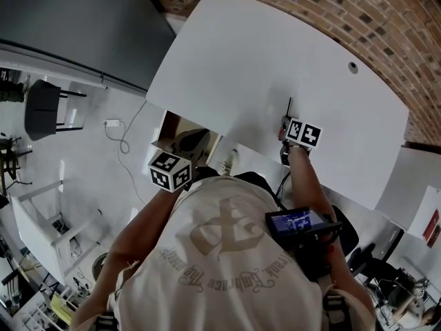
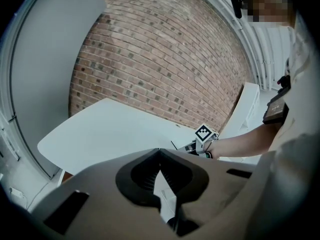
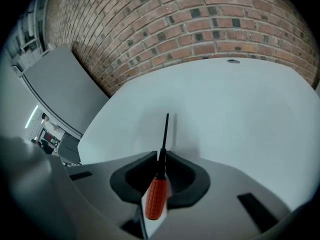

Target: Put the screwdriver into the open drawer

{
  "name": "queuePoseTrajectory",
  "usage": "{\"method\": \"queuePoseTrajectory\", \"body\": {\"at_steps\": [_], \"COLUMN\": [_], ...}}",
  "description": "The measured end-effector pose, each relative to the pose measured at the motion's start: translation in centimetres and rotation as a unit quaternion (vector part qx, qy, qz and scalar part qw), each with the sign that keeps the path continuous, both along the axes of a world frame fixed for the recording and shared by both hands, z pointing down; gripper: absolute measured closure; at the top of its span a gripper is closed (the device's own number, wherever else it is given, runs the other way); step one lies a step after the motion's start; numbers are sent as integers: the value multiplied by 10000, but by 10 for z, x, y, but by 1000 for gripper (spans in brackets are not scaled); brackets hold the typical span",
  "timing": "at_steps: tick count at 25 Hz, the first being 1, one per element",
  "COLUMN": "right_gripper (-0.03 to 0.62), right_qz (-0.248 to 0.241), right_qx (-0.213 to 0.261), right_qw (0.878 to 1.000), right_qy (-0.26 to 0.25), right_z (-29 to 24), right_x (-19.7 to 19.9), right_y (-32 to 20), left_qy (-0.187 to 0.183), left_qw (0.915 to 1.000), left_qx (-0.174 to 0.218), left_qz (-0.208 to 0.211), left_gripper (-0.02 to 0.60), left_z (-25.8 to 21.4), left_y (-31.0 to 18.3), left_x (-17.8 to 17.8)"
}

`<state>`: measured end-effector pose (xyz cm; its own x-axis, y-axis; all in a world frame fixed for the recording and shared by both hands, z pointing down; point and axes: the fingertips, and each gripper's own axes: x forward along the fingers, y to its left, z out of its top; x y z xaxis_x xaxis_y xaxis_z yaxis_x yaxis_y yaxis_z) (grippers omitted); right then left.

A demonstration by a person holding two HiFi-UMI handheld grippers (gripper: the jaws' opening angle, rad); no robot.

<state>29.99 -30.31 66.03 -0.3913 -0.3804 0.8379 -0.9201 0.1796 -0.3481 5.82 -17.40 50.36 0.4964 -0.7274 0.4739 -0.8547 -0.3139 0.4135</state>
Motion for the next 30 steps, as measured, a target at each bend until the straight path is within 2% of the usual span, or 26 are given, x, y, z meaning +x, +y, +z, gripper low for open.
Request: {"method": "queuePoseTrajectory", "body": {"at_steps": [15, 30], "right_gripper": [526, 526], "right_qz": [-335, -712], "right_qx": [355, 476], "right_qw": [9944, 9893], "right_qy": [-937, -1180], "right_z": [-31, -53], "right_x": [-41, -89], "right_y": [10, 17], "left_qy": [19, 33], "left_qw": [10000, 9997], "left_qx": [29, 103], "left_qz": [79, -235], "left_gripper": [561, 561], "left_z": [-4, -1], "left_y": [10, 21], "left_x": [-2, -26]}}
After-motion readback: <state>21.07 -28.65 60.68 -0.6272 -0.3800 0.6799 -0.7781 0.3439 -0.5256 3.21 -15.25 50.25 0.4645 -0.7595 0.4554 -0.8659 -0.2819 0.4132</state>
